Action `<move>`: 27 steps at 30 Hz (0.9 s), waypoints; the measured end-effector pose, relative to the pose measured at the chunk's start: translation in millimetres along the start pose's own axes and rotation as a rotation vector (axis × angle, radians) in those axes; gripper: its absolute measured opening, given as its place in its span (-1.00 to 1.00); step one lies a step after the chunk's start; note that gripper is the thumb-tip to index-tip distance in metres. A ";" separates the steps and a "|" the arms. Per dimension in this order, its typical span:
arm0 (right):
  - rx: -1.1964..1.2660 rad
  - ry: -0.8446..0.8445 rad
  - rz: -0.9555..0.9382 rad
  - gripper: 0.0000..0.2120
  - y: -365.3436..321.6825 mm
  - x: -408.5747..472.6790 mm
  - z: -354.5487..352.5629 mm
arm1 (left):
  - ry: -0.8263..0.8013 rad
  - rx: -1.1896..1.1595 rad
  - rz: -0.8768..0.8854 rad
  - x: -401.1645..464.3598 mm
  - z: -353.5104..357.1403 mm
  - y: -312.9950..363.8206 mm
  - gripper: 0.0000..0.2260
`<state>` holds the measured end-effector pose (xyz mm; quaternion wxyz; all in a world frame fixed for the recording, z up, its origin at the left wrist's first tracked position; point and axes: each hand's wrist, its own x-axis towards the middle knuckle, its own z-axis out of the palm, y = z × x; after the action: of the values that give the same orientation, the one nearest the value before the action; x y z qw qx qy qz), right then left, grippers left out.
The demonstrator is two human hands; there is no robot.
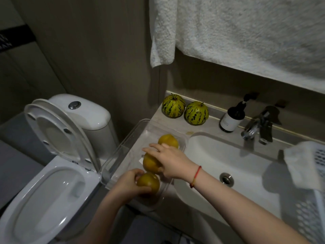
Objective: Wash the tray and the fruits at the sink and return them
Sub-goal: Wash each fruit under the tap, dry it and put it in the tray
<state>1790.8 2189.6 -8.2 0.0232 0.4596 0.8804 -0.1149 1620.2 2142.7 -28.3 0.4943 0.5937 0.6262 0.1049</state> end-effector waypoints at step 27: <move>-0.008 -0.100 0.001 -0.21 24.7 1.0 -11.2 | -0.107 0.163 0.028 17.3 -3.8 26.0 -0.54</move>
<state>1811.0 2206.5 -1.9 0.0693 0.4537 0.8783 -0.1341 1637.3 2166.2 -16.4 0.4754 0.6455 0.5971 0.0285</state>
